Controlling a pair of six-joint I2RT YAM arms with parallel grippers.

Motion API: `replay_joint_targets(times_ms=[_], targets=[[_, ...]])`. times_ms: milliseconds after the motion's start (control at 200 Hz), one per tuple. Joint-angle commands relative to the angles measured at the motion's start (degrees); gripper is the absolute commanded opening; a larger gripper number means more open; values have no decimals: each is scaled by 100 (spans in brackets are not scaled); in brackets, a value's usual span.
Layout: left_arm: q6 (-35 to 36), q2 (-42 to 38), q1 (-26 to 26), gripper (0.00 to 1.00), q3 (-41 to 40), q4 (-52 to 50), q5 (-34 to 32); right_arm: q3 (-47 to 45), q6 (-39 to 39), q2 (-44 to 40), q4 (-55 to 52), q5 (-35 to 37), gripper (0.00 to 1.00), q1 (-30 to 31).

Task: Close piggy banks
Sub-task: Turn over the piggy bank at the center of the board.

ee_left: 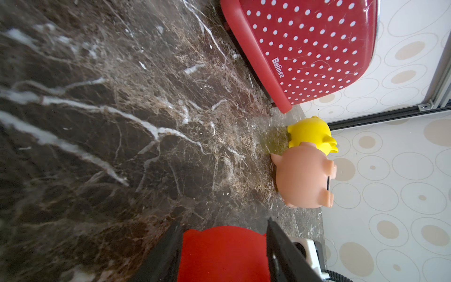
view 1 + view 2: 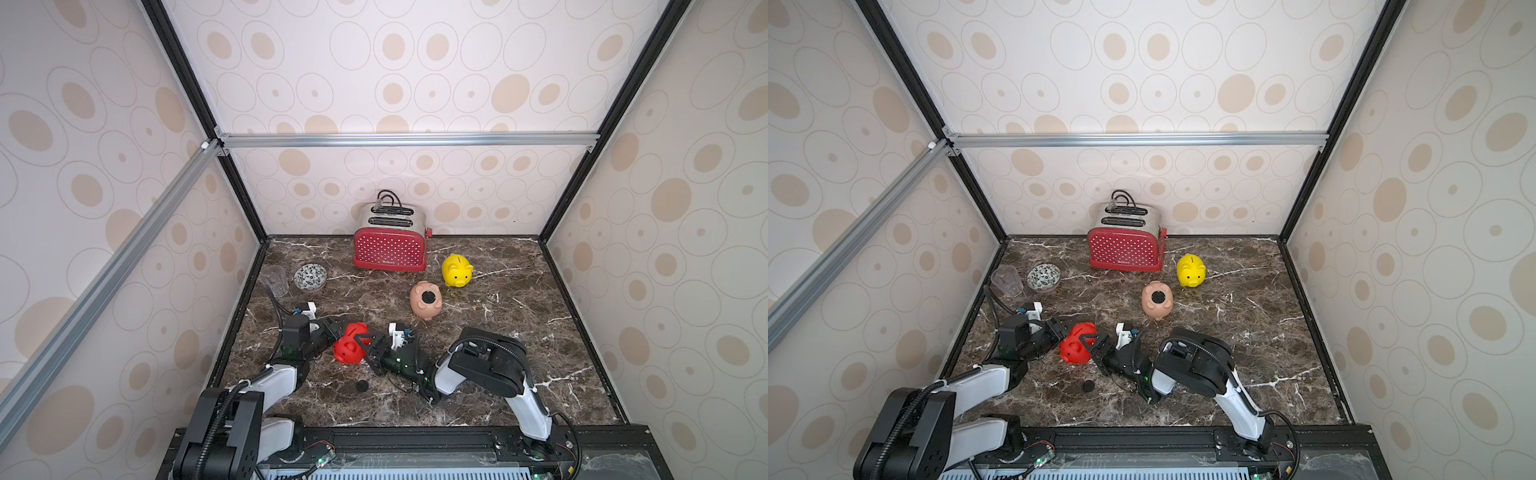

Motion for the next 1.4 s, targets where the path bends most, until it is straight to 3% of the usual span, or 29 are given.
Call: replay_joint_targets(times_ms=[0,486,691,1393], targets=[[173,348,-59,54,-314,-1124,-2,179,-258,169,225,136,100,-22],[223,600,-59,52,-314,-972,68,497,-904,-520,231,-359,100,-202],[164,720,-59,47,-332,-814,139,445,-936,-808,225,-388,100,-260],[169,1160,-58,47,-279,-660,-50,27,-797,-1397,232,-409,100,-285]])
